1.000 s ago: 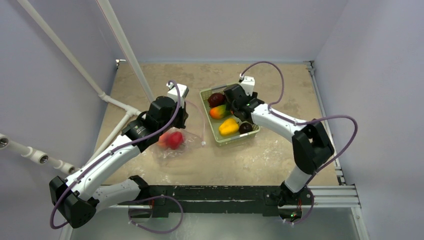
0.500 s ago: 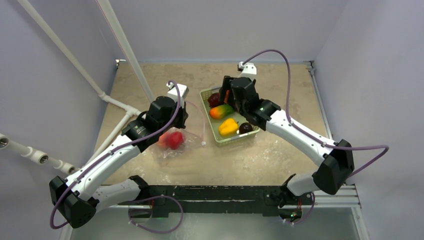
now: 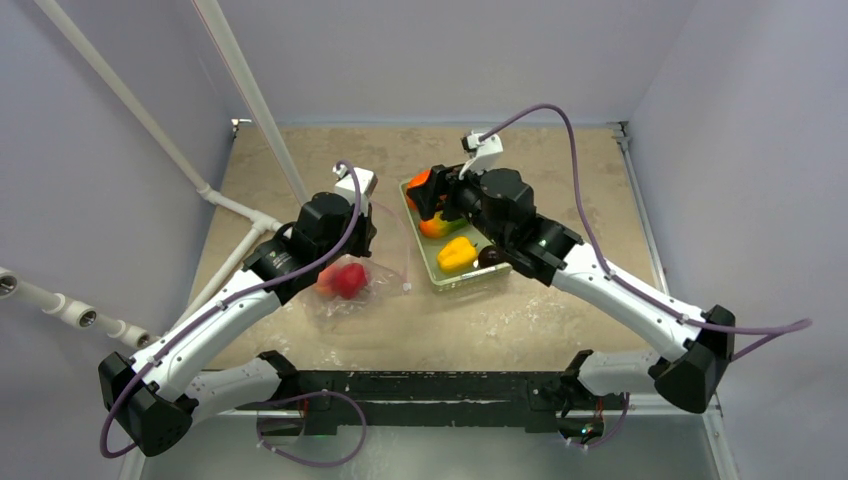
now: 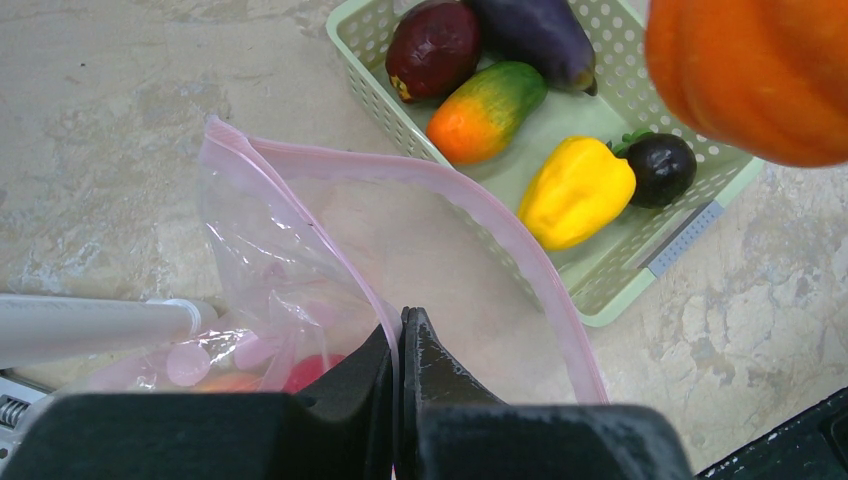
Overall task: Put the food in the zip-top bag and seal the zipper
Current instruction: Pick up the fake vegetable from the bin, then place the fake vegetable in the zipper food storage bag.
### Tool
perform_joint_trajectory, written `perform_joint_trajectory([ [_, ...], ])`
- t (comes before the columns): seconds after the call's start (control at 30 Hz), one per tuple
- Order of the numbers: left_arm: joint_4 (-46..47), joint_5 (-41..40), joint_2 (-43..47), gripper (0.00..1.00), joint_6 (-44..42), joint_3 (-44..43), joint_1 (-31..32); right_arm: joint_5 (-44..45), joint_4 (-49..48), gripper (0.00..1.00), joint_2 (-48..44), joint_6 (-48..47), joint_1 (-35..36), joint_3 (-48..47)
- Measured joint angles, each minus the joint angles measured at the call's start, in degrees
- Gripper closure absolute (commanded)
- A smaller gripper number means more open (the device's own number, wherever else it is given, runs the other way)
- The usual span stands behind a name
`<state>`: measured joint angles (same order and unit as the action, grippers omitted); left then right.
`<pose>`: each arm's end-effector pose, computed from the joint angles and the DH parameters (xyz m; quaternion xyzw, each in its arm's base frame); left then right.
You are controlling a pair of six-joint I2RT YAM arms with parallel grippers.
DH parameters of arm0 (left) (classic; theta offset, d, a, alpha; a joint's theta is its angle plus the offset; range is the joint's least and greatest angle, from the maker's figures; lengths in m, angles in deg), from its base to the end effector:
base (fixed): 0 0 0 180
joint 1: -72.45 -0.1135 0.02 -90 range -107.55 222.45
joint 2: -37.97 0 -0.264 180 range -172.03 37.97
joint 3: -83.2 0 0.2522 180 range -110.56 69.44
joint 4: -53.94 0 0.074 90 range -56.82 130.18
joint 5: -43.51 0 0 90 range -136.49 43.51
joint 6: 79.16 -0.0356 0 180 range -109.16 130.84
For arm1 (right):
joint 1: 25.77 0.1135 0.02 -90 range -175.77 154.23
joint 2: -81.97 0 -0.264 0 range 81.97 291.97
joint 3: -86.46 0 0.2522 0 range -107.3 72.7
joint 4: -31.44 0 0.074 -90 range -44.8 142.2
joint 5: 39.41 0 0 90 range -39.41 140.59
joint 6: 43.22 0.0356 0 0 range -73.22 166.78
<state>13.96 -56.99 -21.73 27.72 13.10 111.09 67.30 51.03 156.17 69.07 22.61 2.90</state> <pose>0.1834 -0.1383 0.3332 0.1172 0.8538 -0.1634 0.4802 0.2091 0.2200 0.3893 -0.0806 0.7606 0.2760 0.5821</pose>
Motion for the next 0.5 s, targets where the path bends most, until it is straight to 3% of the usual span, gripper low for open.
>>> perform_joint_trajectory([
  [0.5, 0.00, 0.07, 0.07, 1.00, -0.02, 0.00, 0.00, -12.92, -7.17, 0.72, -1.88, -2.32, 1.88, 5.90],
])
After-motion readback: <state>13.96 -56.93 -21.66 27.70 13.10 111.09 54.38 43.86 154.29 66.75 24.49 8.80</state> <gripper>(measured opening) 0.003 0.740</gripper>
